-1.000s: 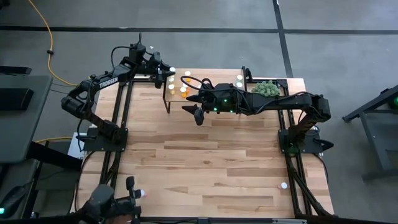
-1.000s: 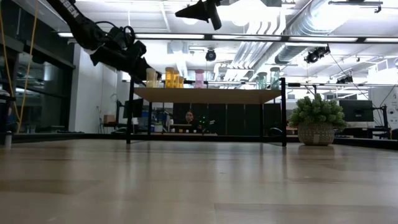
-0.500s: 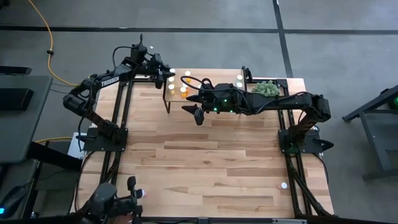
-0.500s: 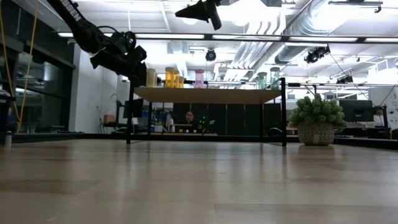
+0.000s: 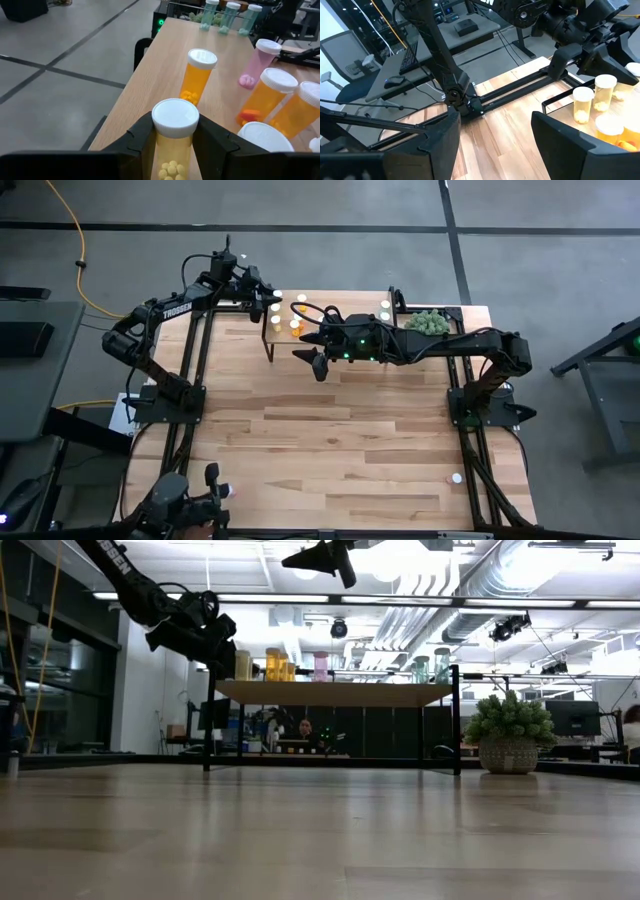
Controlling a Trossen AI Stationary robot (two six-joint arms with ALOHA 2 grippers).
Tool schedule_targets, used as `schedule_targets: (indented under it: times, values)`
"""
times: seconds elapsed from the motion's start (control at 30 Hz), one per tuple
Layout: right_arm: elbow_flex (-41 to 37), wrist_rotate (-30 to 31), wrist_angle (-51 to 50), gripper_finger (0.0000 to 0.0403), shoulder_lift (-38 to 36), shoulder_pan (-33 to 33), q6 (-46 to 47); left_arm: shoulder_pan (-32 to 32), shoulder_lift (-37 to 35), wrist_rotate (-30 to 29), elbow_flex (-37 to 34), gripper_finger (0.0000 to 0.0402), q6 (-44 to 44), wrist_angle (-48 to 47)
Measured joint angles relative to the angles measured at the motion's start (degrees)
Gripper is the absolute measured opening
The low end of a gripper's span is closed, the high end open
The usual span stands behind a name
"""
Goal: Pick and place medicine bottles onto shelf by color
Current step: Put the yellow pill bottle aligned with the other yellow pill bottles on the shelf, then put the left pink pill bottle aligned with the other pink bottle on the shelf
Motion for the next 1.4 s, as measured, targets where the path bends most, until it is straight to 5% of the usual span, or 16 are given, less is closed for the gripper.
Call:
schedule_targets:
  times: [1.1,1.4]
  values:
    - [0.0,0.0,0.0,0.0236,0.0,0.0,0.0,0.0,-1.9,-0.4,-0.1,0.0231,-3.9,2.0]
    - [0.0,0.0,0.0,0.0236,0.0,0.0,0.0,0.0,-5.8,-1.6,-0.1,0.0241,-9.5,9.9]
